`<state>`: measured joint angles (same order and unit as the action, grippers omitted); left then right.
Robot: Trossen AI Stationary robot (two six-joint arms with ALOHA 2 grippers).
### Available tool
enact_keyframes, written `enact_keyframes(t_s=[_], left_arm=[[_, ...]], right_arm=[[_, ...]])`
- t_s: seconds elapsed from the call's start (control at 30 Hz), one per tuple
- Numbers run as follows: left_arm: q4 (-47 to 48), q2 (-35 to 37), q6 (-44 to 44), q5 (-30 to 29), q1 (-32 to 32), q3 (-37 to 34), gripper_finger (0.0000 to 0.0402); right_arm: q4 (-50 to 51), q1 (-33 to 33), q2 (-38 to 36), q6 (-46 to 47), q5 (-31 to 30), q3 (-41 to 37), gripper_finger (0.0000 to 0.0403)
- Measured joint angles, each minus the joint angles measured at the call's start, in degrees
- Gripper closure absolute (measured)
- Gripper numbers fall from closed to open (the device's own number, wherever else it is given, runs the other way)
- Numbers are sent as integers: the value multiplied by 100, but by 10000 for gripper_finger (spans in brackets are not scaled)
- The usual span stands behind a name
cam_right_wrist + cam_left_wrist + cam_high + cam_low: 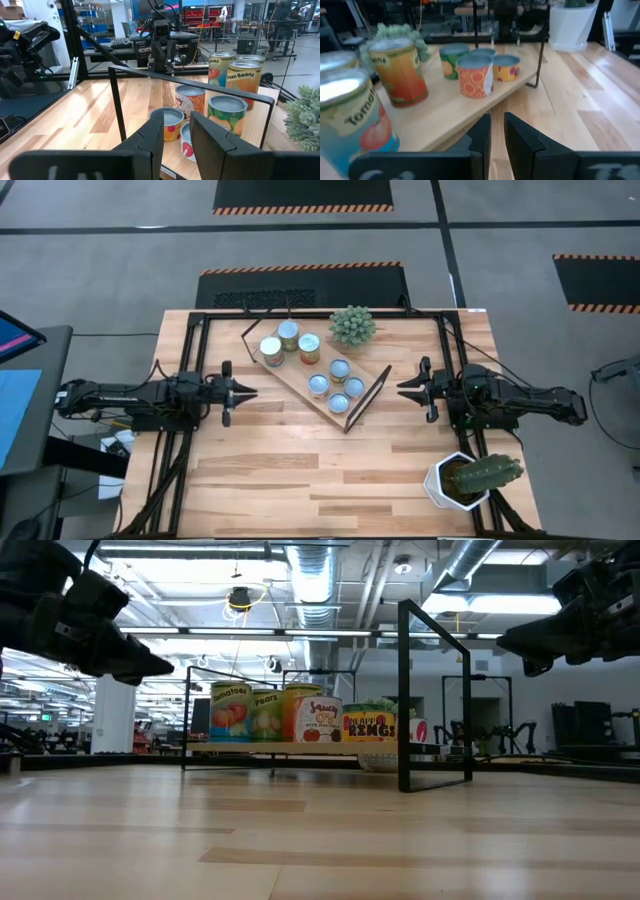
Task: Pick and place cans onto a shelf
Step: Return to Home Position
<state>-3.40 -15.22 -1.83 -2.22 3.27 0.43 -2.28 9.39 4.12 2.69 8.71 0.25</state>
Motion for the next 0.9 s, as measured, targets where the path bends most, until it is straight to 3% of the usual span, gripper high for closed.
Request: enact_keyframes(t_s=[0.63,0.9], left_arm=[[147,-20,9,2,0,-4,358],[146,376,9,4,0,-4,358]], right_arm=[[0,2,-7,-13,0,0,285],[-1,2,-147,-13,0,0,285]])
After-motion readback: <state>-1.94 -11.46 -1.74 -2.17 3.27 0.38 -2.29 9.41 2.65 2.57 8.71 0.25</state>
